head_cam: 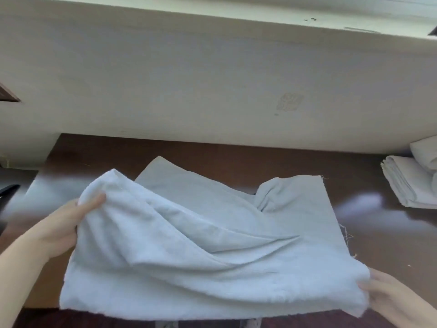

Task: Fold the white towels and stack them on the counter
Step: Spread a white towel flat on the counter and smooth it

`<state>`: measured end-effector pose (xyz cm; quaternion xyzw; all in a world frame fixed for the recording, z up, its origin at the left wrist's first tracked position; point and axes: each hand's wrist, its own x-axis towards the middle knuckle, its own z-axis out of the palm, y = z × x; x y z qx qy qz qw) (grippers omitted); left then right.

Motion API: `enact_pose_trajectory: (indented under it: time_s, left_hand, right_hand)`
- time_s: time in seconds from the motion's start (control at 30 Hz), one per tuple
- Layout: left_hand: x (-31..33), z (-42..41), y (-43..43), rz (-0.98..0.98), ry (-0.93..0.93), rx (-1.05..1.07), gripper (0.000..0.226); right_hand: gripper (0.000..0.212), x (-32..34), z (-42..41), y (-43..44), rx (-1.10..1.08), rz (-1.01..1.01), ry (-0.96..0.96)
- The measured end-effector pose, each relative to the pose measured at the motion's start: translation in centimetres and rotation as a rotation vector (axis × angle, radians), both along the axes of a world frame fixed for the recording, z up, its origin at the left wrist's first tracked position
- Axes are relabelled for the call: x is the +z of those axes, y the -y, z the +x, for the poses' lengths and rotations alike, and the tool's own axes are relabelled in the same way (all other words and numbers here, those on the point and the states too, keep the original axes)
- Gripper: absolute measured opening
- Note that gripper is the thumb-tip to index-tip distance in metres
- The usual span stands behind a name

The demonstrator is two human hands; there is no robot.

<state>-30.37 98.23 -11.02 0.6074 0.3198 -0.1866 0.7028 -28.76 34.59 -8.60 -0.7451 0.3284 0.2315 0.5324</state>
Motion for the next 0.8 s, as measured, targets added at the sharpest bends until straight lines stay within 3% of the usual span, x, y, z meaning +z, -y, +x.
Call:
enact_pose_trajectory:
  time_s: [0.07, 0.23, 0.3, 0.37, 0.47, 0.6, 0.7, 0.8]
  left_hand:
    - [0.1, 1.1, 2.1, 0.101, 0.004, -0.012, 0.041]
    - [-0.6, 3.8, 6.2, 0.492, 0.073, 0.045, 0.029]
    - [-0.9, 4.5, 6.4, 0.747, 0.114, -0.015, 0.050]
    - [-0.9, 5.1, 6.8, 1.023, 0.207, -0.176, 0.077]
    - [-1.0, 5.9, 9.4, 1.309, 0.441, -0.552, 0.077]
    - [-2.0, 6.2, 14.5, 1.134, 0.408, -1.029, 0.064]
    - [-2.3, 6.4, 16.2, 1.057, 0.457, -1.038, 0.059]
    - [-1.9, 6.2, 16.6, 1.046, 0.427, -1.110, 0.054]
  right_hand:
    - [0.038, 0.2, 0.3, 2.8, -0.014, 0.074, -0.168]
    - [0.028, -0.5, 4.7, -0.6, 0.055, -0.435, 0.196]
    - [0.020, 0.1, 6.1, -1.9, 0.274, -0.581, 0.322]
    - [0.019, 0.2, 6.7, -5.0, 0.580, -0.570, 0.466]
    - [0.029, -0.4, 6.8, -9.8, 0.884, -0.425, 0.498]
    - [0.052, -2.1, 5.8, -13.5, 1.049, -0.434, 0.401]
    - [0.054, -2.8, 5.4, -14.3, 1.040, -0.555, 0.392]
    - [0.040, -2.8, 4.6, -14.1, 1.052, -0.652, 0.399]
